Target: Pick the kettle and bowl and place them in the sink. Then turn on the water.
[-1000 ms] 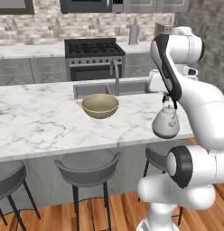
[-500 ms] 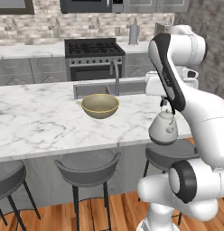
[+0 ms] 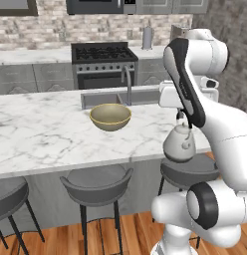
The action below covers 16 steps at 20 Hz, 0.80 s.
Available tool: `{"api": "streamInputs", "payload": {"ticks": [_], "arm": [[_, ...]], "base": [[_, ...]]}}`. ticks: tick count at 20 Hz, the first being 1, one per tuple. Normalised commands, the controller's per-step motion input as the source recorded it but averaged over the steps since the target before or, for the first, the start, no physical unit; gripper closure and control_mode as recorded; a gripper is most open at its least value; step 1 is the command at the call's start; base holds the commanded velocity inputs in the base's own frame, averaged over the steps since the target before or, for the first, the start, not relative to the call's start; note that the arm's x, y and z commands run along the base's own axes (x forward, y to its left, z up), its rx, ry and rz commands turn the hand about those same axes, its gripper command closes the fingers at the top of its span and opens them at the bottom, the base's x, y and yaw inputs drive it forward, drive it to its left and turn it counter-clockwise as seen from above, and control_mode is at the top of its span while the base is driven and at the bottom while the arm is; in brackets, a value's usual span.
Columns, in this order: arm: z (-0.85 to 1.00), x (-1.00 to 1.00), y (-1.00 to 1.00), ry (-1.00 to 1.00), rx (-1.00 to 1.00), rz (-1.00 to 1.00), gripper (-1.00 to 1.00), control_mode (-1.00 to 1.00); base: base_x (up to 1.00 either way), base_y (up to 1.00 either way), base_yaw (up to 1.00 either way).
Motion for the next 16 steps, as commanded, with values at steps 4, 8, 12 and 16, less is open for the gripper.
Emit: {"api": "streamInputs", "payload": {"ticks": [4, 8, 12, 16], "arm": [[0.00, 0.00, 0.00, 0.00, 0.00, 0.00, 1.00, -1.00], [0.00, 0.00, 0.00, 0.00, 0.00, 0.00, 1.00, 1.00], [0.00, 0.00, 0.00, 0.00, 0.00, 0.00, 1.00, 1.00], [0.00, 0.00, 0.00, 0.00, 0.00, 0.00, 1.00, 1.00]], "base": [[0.00, 0.00, 0.00], [-0.29, 0.13, 0.01], [-0.57, 0.62, 0.01], [-0.39, 0.85, 0.00]]}}
